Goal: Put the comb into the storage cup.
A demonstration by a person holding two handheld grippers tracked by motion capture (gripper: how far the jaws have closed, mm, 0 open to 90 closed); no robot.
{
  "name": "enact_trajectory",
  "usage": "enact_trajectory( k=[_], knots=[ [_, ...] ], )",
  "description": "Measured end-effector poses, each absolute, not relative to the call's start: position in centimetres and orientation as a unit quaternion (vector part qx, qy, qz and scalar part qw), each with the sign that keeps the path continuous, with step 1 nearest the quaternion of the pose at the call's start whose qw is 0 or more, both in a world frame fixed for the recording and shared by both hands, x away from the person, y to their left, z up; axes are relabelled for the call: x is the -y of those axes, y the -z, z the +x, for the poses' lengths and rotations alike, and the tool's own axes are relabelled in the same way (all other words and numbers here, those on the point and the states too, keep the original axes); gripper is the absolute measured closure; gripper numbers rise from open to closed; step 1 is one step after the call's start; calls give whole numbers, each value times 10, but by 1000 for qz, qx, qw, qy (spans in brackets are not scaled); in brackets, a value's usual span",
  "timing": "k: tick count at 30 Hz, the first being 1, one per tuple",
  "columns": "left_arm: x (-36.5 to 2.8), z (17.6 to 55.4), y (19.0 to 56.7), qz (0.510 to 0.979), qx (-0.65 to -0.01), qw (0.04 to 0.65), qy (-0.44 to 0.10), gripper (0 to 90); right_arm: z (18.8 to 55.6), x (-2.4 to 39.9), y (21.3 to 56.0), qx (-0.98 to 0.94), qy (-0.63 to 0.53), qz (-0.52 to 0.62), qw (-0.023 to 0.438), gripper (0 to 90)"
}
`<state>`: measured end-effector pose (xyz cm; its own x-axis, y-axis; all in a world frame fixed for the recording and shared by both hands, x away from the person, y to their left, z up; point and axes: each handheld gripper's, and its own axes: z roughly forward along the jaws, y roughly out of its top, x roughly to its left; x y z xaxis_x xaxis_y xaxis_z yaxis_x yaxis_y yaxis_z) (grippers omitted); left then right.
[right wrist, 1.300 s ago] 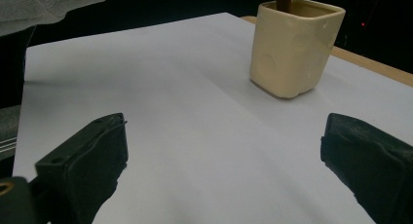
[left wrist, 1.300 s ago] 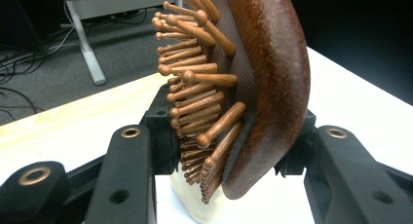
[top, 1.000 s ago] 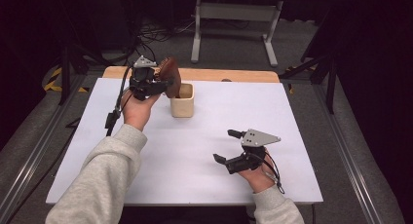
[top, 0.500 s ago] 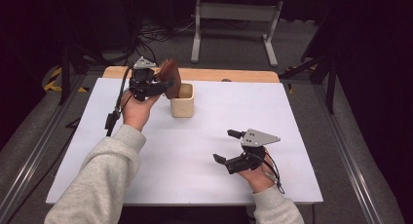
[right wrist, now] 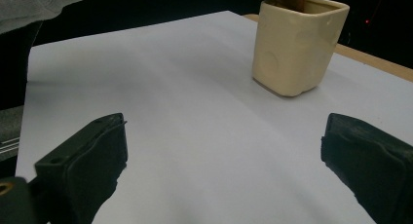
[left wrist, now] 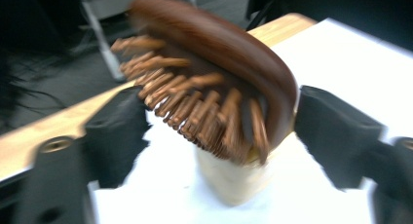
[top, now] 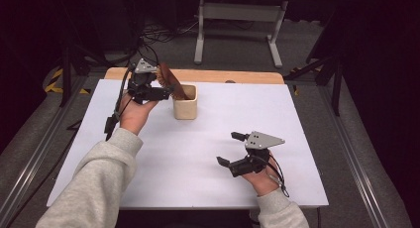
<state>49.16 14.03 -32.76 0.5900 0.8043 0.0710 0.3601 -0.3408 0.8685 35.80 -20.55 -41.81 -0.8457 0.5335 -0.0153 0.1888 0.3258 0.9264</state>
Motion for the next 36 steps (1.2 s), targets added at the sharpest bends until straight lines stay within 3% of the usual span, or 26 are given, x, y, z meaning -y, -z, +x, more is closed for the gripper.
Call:
enact_trajectory(
  k=[3, 8, 23, 36],
  knots=[
    [-140, 488, 325, 781, -372, 418, -277, 55, 358, 205, 418, -799, -534, 226, 162, 36],
    [-148, 480, 318, 775, -368, 426, -287, 5, 359, 205, 418, -797, -536, 227, 162, 36],
    [-186, 435, 296, 759, -309, 503, -275, 1, 362, 212, 406, -789, -548, 216, 178, 35],
    [-215, 396, 311, 768, -271, 528, -238, 2, 363, 220, 401, -784, -549, 222, 186, 35]
  ],
)
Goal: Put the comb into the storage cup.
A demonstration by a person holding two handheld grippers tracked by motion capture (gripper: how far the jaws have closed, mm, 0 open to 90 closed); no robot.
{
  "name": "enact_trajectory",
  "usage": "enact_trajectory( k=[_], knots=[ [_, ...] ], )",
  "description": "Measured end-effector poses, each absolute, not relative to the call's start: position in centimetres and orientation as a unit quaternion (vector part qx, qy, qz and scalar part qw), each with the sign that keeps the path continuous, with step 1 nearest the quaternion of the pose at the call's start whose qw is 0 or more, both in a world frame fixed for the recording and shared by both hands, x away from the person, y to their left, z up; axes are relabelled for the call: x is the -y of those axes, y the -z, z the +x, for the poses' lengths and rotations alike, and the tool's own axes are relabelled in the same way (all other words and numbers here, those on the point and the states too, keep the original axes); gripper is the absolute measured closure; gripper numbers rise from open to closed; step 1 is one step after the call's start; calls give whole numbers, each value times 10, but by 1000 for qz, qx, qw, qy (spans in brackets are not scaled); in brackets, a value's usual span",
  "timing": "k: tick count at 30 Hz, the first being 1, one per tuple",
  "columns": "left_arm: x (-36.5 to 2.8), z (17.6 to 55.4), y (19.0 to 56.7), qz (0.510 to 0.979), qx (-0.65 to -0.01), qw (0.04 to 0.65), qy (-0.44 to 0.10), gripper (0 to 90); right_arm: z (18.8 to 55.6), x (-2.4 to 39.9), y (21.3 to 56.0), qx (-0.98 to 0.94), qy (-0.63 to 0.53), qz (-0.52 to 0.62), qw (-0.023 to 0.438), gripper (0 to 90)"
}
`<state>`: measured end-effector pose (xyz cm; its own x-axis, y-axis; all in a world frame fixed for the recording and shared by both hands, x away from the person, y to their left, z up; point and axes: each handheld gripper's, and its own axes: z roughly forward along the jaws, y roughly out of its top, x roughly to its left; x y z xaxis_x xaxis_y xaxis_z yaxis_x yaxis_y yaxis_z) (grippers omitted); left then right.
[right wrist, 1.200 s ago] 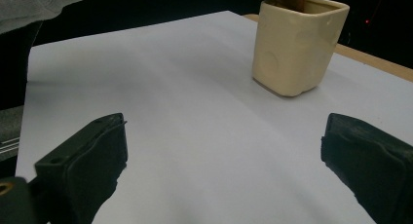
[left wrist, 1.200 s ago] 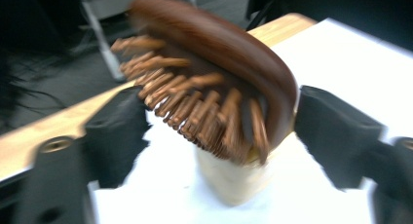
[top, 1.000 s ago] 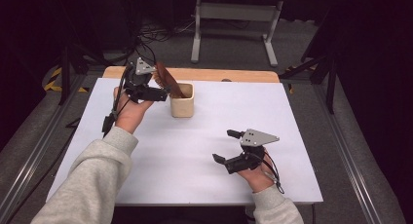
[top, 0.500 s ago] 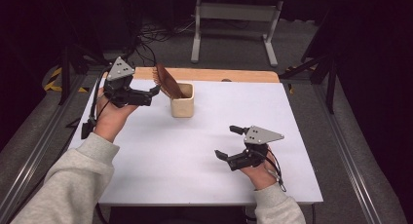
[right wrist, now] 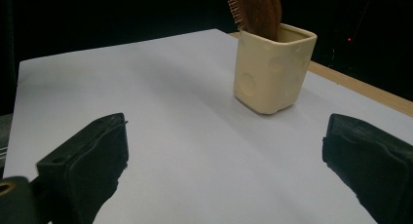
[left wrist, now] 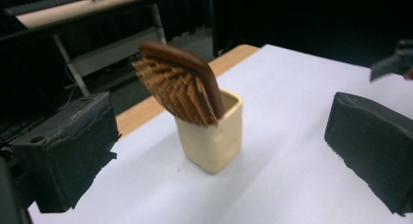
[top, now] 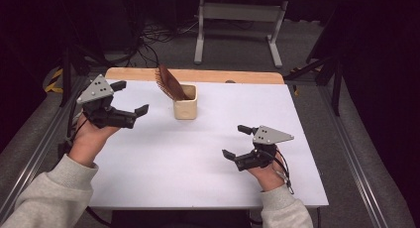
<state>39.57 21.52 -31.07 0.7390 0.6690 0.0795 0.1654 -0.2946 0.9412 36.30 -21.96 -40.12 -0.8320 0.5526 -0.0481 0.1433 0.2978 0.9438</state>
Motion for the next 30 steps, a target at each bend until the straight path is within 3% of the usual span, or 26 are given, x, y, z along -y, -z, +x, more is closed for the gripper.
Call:
enact_trajectory(
  k=[19, 30],
  knots=[
    [-248, 363, 380, 757, -286, 559, -179, 2, 362, 224, 407, -788, -541, 223, 192, 29],
    [-255, 351, 417, 763, -283, 553, -177, 2, 360, 230, 416, -788, -539, 229, 188, 26]
  ],
)
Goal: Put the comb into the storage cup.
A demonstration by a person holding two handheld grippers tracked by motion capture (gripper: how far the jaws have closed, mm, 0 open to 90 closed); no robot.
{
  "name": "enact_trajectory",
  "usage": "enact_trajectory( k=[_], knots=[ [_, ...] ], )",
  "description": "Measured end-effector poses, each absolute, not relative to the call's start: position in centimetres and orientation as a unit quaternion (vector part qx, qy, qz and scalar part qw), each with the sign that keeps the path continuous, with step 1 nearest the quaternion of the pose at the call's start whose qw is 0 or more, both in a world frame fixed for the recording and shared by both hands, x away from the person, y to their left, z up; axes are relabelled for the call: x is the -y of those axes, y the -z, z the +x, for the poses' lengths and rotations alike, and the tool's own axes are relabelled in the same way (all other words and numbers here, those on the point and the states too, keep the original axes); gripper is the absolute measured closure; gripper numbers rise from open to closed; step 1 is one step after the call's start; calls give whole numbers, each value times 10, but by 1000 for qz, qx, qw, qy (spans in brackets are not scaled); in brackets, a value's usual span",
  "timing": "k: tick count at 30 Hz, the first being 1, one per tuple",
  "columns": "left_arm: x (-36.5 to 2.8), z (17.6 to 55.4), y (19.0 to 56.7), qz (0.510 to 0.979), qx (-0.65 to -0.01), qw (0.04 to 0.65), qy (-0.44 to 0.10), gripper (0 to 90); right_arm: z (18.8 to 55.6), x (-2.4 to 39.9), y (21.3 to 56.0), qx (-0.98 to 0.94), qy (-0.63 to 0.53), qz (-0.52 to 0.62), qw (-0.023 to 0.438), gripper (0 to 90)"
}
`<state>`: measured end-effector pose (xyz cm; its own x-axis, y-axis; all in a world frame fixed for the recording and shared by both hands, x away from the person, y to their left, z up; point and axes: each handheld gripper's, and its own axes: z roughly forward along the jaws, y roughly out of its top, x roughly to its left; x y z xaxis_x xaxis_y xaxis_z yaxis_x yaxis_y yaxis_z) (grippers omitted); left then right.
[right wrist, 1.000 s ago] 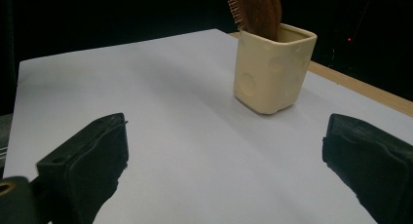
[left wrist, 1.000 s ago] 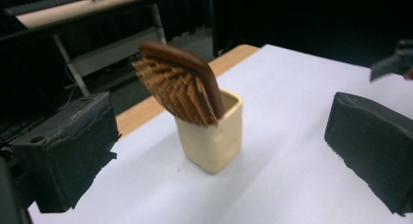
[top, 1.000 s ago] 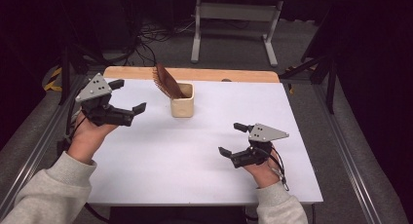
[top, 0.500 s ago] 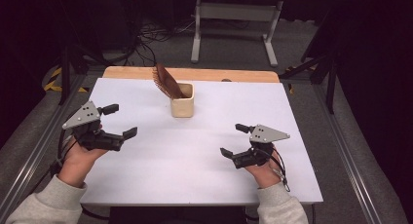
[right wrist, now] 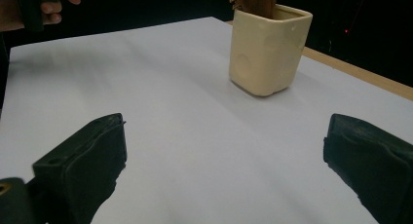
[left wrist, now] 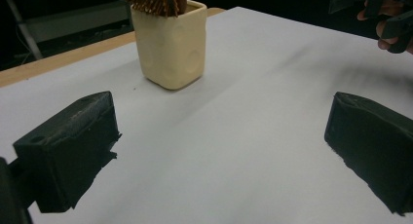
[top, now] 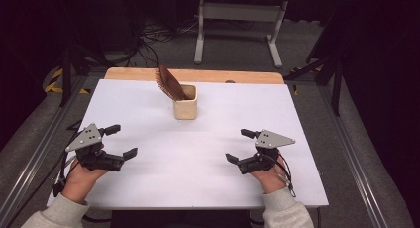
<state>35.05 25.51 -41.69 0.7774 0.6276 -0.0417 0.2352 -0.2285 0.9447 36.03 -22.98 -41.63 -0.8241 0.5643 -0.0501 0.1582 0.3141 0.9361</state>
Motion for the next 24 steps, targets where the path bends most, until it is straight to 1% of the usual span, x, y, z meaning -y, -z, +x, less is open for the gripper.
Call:
enact_trajectory(
  k=[4, 18, 21, 23, 24],
  knots=[
    [-262, 349, 426, 751, -299, 566, -164, 2, 358, 234, 420, -786, -542, 232, 188, 26],
    [-256, 345, 466, 761, -318, 548, -137, 4, 359, 240, 430, -784, -542, 240, 185, 26],
    [-255, 343, 473, 757, -316, 553, -144, 5, 359, 241, 434, -782, -537, 250, 191, 27],
    [-253, 341, 473, 758, -314, 548, -166, 5, 359, 241, 439, -781, -537, 255, 191, 26],
    [-253, 340, 472, 752, -314, 555, -168, 5, 359, 241, 441, -783, -532, 258, 192, 25]
  ],
)
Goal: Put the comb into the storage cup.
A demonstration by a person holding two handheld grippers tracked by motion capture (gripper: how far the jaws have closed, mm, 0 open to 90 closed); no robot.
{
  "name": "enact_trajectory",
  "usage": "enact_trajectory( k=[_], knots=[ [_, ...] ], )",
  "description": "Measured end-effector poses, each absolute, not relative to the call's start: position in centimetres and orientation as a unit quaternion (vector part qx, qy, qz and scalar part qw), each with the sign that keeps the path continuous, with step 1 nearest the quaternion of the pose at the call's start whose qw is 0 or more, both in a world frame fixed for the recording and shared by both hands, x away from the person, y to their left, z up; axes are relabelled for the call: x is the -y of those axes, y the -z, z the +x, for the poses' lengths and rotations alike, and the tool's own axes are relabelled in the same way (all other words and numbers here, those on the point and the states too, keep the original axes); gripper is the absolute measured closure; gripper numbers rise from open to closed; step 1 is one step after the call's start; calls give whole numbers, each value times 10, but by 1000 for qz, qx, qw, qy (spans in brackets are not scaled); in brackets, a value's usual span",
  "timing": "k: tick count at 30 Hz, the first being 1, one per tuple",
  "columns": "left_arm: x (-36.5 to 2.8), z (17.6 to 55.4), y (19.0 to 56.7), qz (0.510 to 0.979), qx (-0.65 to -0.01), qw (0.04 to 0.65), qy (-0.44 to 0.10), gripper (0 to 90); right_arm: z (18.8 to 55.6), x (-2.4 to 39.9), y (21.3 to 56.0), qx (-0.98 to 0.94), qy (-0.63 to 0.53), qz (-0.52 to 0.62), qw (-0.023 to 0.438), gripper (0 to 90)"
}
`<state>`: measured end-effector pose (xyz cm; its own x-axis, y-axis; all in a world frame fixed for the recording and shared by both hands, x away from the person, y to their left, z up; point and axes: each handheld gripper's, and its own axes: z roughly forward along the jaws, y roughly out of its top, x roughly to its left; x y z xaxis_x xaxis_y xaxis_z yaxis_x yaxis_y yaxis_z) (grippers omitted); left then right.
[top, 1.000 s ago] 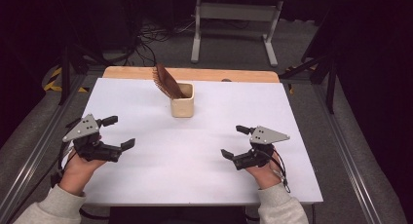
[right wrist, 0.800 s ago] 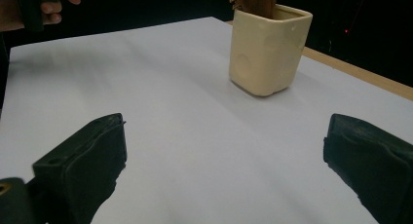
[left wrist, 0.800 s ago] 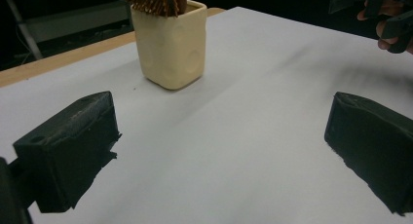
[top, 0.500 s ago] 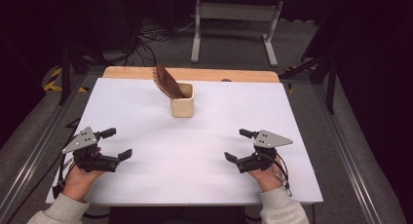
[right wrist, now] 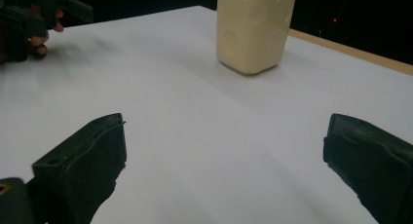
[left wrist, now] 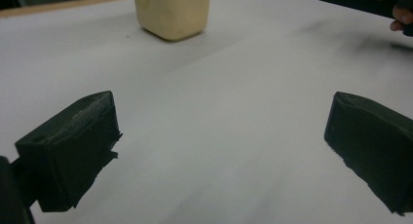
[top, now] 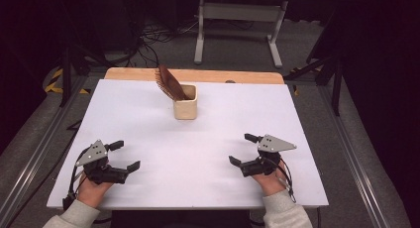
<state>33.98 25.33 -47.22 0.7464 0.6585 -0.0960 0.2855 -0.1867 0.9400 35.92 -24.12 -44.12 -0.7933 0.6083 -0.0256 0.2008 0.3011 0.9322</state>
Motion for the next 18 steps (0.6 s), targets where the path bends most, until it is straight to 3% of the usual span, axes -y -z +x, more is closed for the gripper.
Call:
enact_trajectory(
  k=[13, 18],
  knots=[
    [-258, 341, 471, 745, -329, 556, -165, 5, 358, 240, 451, -783, -531, 263, 191, 23],
    [-260, 342, 471, 741, -321, 567, -163, 45, 358, 239, 452, -783, -532, 261, 188, 24]
  ],
)
